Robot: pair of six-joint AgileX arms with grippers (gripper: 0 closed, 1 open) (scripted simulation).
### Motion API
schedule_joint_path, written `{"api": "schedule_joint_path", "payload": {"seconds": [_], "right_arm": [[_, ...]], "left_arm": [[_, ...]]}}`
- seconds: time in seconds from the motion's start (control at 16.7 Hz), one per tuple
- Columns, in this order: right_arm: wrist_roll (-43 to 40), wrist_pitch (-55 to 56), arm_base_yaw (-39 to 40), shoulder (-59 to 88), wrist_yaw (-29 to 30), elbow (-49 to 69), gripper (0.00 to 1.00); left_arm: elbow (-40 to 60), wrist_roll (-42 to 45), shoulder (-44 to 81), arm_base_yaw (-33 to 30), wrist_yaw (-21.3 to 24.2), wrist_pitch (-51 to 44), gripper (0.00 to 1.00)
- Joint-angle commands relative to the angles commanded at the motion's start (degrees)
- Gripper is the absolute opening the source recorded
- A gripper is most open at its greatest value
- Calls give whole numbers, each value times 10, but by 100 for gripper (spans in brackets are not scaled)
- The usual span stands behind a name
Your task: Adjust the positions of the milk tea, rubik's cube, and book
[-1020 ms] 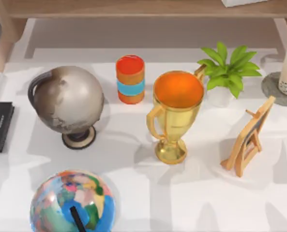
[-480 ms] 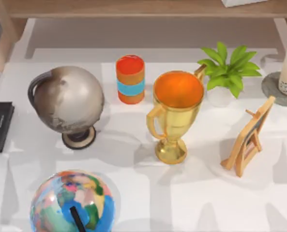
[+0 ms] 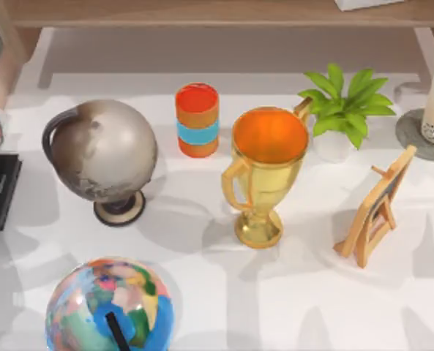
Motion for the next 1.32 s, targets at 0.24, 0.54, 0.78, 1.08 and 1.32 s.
{"api": "schedule_joint_path", "payload": {"seconds": [0.24,0.54,0.78,1.08,1.32], "right_arm": [[0,0,0,0,0,0,100],[0,0,0,0,0,0,100],[0,0,0,0,0,0,100],[0,0,0,0,0,0,100],[0,0,0,0,0,0,100]], "left_arm": [[-34,38,43,-2,-15,16,0],[-30,38,35,0,-14,18,0],[-54,27,15,-3,-11,20,0],[-36,32,47,-6,-19,25,0],[-27,34,58,-7,-20,24,0]]}}
